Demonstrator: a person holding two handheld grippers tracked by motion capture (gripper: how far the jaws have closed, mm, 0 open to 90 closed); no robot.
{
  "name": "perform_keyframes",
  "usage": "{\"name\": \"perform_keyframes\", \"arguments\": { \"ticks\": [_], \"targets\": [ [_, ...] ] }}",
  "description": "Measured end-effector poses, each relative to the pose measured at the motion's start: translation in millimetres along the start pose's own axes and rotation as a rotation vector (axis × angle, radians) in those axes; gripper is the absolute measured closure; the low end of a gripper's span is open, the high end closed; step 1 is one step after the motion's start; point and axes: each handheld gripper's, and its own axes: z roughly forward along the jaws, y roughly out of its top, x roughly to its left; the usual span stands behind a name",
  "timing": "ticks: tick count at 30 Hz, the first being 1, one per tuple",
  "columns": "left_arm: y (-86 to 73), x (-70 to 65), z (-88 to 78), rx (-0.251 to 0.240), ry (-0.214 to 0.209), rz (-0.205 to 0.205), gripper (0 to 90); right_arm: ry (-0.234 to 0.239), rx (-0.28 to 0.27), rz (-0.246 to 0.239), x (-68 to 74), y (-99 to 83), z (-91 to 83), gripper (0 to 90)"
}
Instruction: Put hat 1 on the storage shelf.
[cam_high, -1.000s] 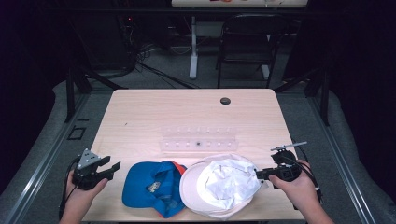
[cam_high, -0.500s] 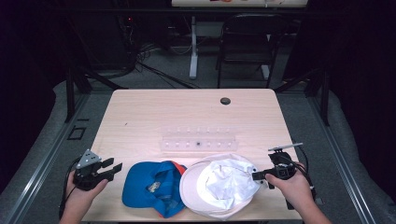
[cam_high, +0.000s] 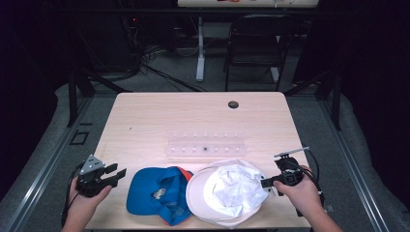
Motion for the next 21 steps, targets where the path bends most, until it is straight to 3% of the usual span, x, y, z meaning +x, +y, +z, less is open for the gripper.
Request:
{"name": "perform_keyframes", "arguments": {
  "ticks": [2,7,12,14,18,21],
  "targets": [
    [-0.1,1.0,-0.2,-0.003,-0.003,0.001,56.5,-0.007,0.013,-0.023,1.2,1.0,-1.3,79.2],
    [-0.4,2.0,0.2,0.005,-0.009,-0.003,56.4,-0.019,0.015,-0.024,4.6,3.0,-2.9,79.3],
    [-0.4,2.6,-0.4,0.001,-0.013,-0.009,56.8,-0.005,0.046,-0.052,7.9,4.5,-4.1,80.2],
    [-0.7,3.9,0.1,0.007,-0.03,-0.032,57.8,-0.007,0.051,-0.055,10.2,5.3,-5.1,80.4],
    [-1.2,4.7,0.1,0.001,-0.026,-0.034,58.2,0.018,0.063,-0.051,13.2,9.1,-10.1,80.9],
    [-1.2,5.0,-0.4,-0.001,-0.023,-0.042,58.1,0.031,0.043,-0.047,17.0,11.4,-13.8,81.0]
  ]
}}
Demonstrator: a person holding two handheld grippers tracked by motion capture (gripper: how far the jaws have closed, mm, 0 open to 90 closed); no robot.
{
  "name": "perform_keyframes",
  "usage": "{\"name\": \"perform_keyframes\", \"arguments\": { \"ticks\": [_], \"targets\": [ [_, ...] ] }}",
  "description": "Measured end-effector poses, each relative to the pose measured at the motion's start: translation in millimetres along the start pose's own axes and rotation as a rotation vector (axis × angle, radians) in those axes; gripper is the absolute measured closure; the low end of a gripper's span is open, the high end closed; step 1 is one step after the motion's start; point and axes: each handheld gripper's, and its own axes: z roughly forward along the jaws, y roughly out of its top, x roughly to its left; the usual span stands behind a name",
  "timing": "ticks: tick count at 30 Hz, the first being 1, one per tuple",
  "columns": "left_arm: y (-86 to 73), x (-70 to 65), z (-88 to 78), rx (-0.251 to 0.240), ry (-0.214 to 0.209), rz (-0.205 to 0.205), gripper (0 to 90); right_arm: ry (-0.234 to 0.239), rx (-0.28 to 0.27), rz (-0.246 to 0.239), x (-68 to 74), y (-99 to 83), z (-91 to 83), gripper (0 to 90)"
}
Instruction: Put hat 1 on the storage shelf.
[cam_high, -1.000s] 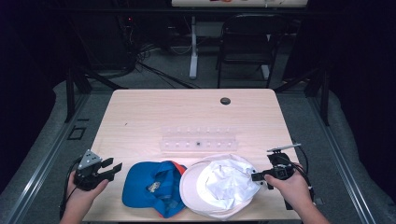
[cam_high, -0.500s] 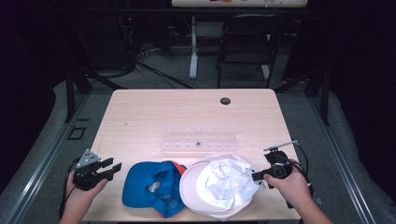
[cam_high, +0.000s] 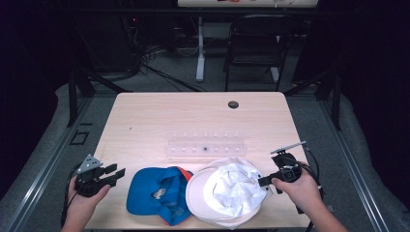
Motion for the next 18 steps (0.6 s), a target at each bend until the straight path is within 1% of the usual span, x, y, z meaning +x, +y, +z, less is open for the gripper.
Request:
{"name": "perform_keyframes", "arguments": {
  "ticks": [3,5,7,10,13,18],
  "targets": [
    [-0.2,0.4,0.2,-0.001,0.005,0.001,58.0,0.022,-0.022,0.014,4.8,3.4,-5.8,81.1],
    [-0.3,0.4,0.1,0.001,0.006,0.004,58.1,0.046,-0.036,0.011,7.3,6.7,-10.0,81.2],
    [-0.5,0.1,0.2,0.004,0.008,0.007,58.0,0.071,-0.057,0.022,11.5,10.1,-14.7,81.3],
    [-0.7,-0.8,0.4,0.006,0.014,0.014,58.6,0.11,-0.08,0.023,17.8,16.5,-22.9,81.3],
    [-0.9,-1.1,0.1,0.006,0.019,0.016,59.7,0.126,-0.101,0.02,25.0,22.7,-29.9,81.4],
    [-1.7,-0.5,0.9,0.011,0.021,0.016,59.8,0.147,-0.101,0.002,38.9,33.8,-40.7,81.5]
  ]
}}
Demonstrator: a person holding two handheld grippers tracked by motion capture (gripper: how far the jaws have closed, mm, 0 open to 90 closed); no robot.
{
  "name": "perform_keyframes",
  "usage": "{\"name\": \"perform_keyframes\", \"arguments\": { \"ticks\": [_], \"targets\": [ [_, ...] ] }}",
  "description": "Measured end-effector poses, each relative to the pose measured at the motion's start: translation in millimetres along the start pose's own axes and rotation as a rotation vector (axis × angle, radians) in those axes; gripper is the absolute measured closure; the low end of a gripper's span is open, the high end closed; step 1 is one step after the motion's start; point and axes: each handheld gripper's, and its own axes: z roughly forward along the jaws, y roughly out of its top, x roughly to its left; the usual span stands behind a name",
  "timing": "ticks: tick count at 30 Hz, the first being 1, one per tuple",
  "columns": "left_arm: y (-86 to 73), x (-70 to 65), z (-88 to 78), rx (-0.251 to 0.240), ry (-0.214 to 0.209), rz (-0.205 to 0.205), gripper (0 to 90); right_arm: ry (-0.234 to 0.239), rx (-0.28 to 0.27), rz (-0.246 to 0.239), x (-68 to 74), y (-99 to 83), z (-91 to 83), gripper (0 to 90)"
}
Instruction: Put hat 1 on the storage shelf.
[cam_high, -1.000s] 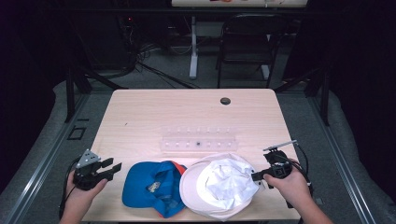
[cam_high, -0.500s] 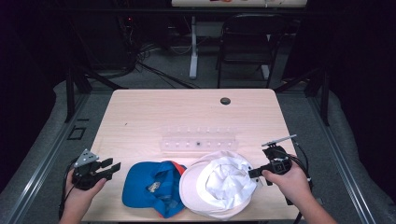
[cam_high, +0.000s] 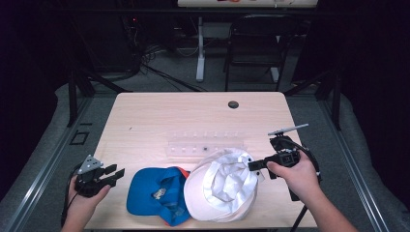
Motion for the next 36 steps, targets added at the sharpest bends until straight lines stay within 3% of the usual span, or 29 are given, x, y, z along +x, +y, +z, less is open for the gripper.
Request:
{"name": "perform_keyframes", "arguments": {
  "ticks": [6,16,21,26,29,36],
  "targets": [
    [-0.1,0.3,-0.4,0.003,-0.004,-0.003,59.5,0.05,-0.005,-0.007,16.4,11.4,-14.1,81.6],
    [-0.8,0.1,0.8,0.001,0.014,-0.002,55.3,-0.014,-0.029,-0.016,34.1,25.2,-61.7,81.7],
    [-0.4,-0.1,1.1,0.002,0.01,0.004,54.5,-0.052,-0.047,0.012,29.3,26.0,-78.5,81.7],
    [-0.8,0.2,2.5,0.004,0.009,-0.001,53.2,-0.056,-0.07,0.064,17.4,26.8,-91.8,81.7],
    [-0.9,0.3,2.6,0.001,0.015,-0.008,52.6,-0.031,-0.082,0.097,12.9,27.9,-95.6,81.7],
    [-0.9,-0.5,2.9,0.009,0.018,0.0,52.2,0.103,-0.108,0.181,3.4,34.7,-96.9,81.8]
  ]
}}
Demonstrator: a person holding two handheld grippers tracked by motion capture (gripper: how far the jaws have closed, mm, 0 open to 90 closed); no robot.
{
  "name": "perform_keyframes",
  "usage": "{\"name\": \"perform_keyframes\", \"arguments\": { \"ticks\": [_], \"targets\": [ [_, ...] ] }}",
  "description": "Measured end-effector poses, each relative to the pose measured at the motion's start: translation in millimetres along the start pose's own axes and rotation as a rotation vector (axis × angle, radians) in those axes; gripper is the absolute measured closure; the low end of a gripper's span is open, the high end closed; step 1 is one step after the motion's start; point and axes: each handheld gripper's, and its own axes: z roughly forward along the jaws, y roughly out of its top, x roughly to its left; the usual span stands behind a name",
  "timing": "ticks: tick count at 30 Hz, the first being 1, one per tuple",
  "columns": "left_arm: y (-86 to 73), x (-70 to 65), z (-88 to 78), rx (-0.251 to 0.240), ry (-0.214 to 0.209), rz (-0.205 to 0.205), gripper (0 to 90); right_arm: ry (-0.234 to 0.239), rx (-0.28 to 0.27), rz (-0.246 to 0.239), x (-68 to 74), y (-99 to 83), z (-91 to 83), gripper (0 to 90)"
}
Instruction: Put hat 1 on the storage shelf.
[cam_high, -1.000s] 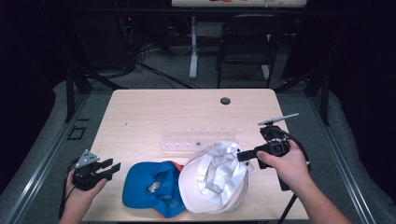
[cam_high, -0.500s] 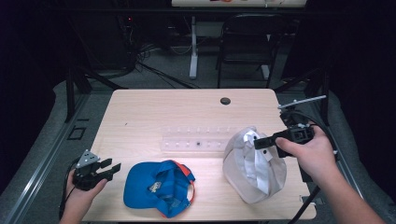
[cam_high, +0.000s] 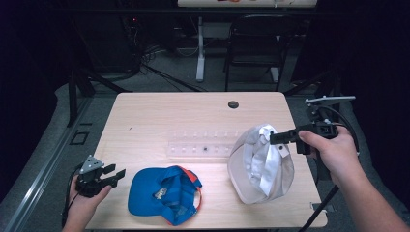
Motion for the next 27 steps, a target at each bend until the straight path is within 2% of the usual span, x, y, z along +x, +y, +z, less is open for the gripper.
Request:
{"name": "perform_keyframes", "arguments": {
  "ticks": [8,11,17,19,27],
  "targets": [
    [-0.3,-5.0,2.0,-0.001,0.016,0.029,55.7,0.152,-0.039,0.058,3.3,13.5,4.0,81.7],
    [0.1,-7.8,3.1,0.002,0.011,0.043,55.6,0.164,-0.048,0.057,6.3,18.1,6.2,81.7],
    [0.2,-10.3,4.6,-0.003,0.01,0.046,55.1,0.2,-0.072,0.069,12.6,29.3,11.0,81.7],
    [0.2,-10.4,4.7,-0.003,0.009,0.048,55.3,0.22,-0.077,0.068,16.9,35.2,12.7,81.8],
    [0.3,-9.0,3.4,-0.015,0.007,0.036,56.4,0.238,-0.101,0.056,34.9,52.3,15.9,81.8]
  ]
}}
